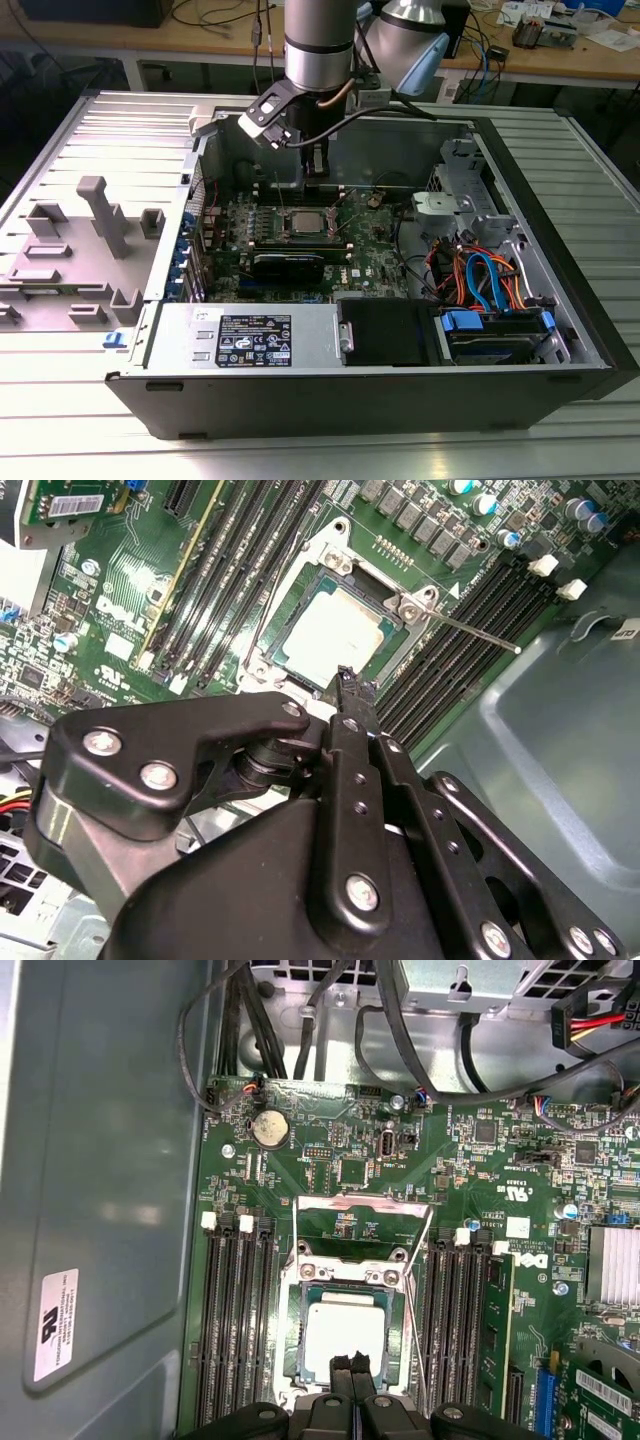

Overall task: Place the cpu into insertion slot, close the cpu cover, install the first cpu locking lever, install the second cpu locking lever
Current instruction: 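Close the cpu cover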

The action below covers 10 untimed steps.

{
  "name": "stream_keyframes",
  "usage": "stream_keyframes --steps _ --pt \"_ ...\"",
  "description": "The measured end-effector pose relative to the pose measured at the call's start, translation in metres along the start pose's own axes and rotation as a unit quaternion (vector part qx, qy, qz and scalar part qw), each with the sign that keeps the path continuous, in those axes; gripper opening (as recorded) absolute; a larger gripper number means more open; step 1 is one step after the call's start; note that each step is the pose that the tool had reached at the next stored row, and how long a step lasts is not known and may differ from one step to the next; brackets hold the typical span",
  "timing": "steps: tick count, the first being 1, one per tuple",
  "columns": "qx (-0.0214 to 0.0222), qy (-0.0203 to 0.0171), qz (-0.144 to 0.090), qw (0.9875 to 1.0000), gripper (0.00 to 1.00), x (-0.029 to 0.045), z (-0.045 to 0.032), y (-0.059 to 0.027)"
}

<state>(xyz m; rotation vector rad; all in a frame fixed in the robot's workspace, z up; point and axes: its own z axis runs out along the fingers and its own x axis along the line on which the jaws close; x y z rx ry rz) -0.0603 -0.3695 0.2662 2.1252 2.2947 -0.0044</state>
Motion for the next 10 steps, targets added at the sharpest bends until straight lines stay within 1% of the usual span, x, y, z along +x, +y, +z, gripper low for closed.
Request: stream_keyframes --steps 10 --pt "0.0001 -0.0001 0.000 1.0000 0.11 -0.0001 -0.0036 0.0000"
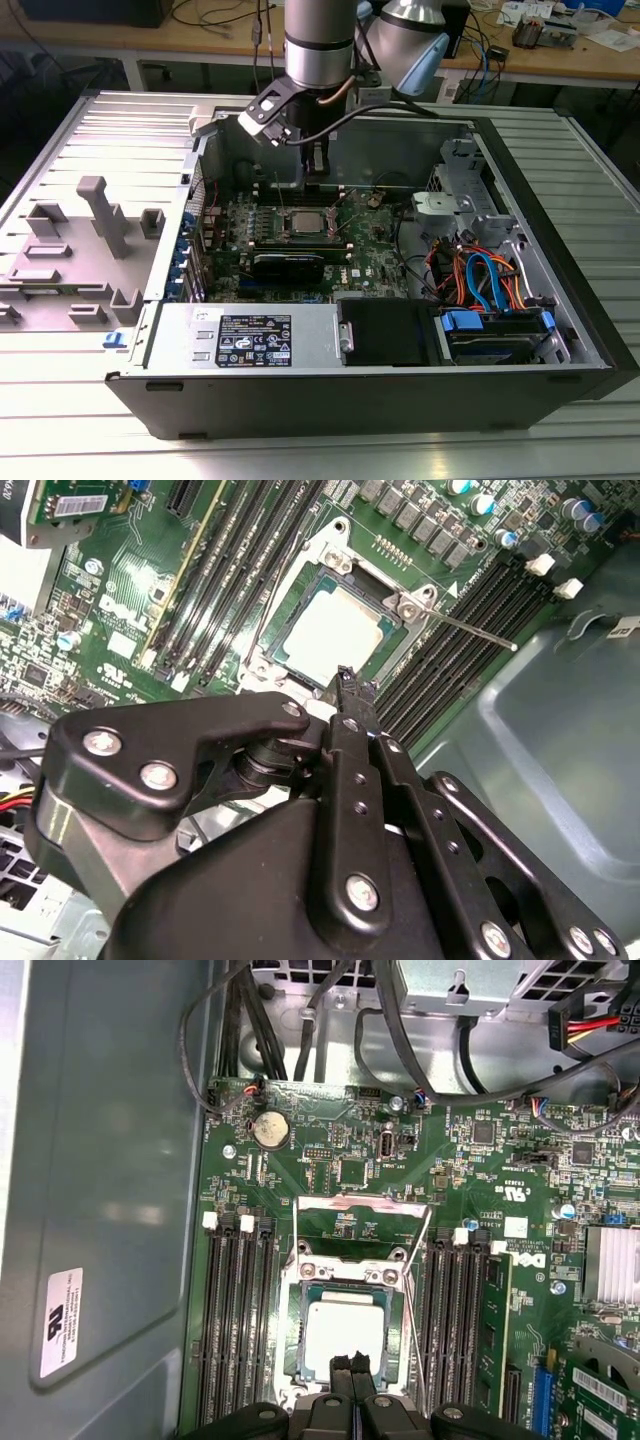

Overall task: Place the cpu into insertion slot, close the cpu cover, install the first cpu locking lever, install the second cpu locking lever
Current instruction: 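Close the cpu cover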

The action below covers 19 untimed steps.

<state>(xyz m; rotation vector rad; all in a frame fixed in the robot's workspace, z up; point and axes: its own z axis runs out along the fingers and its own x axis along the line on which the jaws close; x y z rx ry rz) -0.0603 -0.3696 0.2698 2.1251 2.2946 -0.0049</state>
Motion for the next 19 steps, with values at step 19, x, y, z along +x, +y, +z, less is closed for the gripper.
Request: stream_keyframes --steps 19 --pt "0.0000 -0.0002 0.000 1.0000 0.11 -0.0003 -0.0099 0.0022"
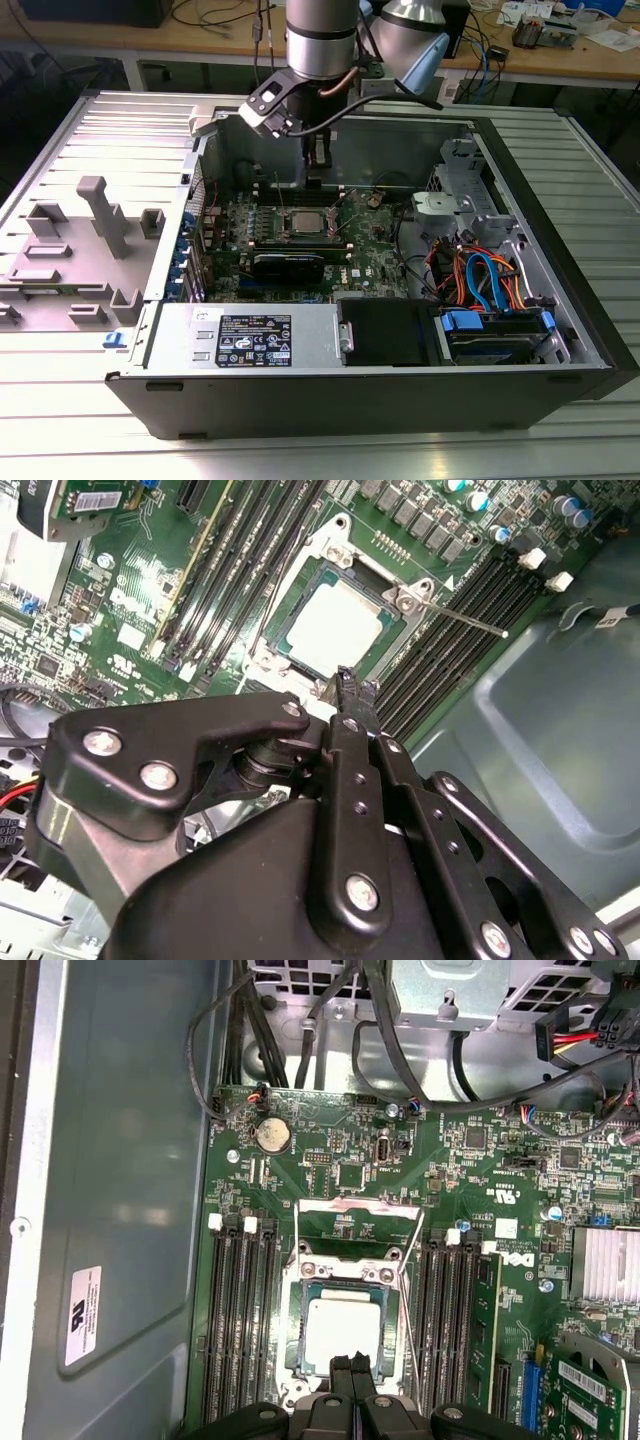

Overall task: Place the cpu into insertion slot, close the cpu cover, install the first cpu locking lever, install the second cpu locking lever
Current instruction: 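Close the cpu cover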

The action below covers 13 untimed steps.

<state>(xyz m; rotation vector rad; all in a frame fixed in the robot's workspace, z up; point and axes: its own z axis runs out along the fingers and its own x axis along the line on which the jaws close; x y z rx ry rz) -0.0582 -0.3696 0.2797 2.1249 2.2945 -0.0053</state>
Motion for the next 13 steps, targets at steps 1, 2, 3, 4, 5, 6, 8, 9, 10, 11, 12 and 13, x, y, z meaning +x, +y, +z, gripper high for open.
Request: stream_keyframes --steps 1,2,3,4,5,6,8,9,10,11,12,13 --pt "-0.0001 0.0001 0.000 1.0000 0.11 0.0000 0.0001 0.0008" --pt "-0.0001 0.0000 0.000 1.0000 0.11 -0.0001 0.0001 0.0014" --pt "0.0000 0.0000 0.000 1.0000 0.11 -0.0001 0.0001 0.0021" --pt "0.0000 0.0001 0.000 1.0000 0.11 -0.0002 0.0001 0.0027" --pt "-0.0001 0.0001 0.000 1.0000 0.11 -0.0002 0.0001 0.0031" --pt "0.0000 0.0001 0.000 1.0000 0.11 -0.0002 0.0001 0.0033" --pt "0.0000 0.0000 0.000 1.0000 0.11 -0.0003 0.0001 0.0036" --pt "0.0000 0.0001 0.000 1.0000 0.11 -0.0003 0.0001 0.0040" --pt "0.0000 0.0001 0.000 1.0000 0.11 -0.0003 0.0001 0.0041" --pt "0.0000 0.0000 0.000 1.0000 0.11 -0.0003 0.0001 0.0042" --pt "0.0000 0.0001 0.000 1.0000 0.11 -0.0003 0.0001 0.0047" --pt "0.0000 0.0001 0.000 1.0000 0.11 -0.0003 0.0001 0.0049"
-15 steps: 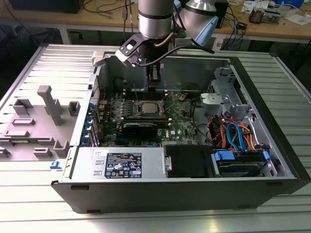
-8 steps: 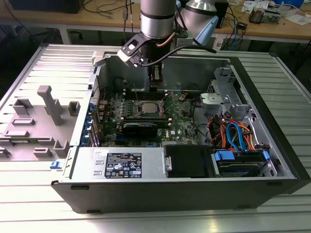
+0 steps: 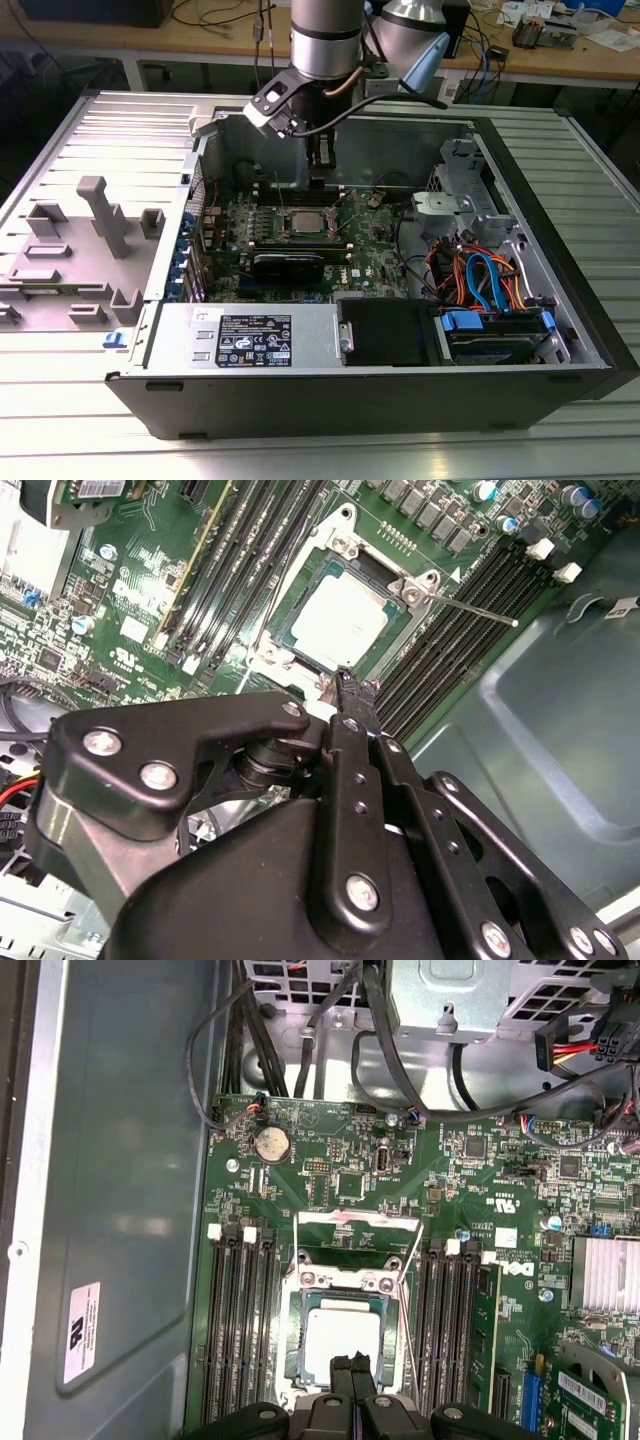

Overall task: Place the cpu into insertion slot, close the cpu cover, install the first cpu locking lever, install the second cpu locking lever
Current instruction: 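Close the cpu cover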

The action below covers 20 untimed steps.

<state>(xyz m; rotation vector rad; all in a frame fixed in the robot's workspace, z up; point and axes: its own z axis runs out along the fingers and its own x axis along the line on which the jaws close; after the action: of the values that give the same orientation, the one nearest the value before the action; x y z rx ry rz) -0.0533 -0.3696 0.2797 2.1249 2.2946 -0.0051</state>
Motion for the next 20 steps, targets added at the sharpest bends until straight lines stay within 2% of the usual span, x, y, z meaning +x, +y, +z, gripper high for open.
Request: stream_keyframes --steps 20 --pt "0.0000 0.0000 0.000 1.0000 0.11 -0.0006 0.0001 0.0081"
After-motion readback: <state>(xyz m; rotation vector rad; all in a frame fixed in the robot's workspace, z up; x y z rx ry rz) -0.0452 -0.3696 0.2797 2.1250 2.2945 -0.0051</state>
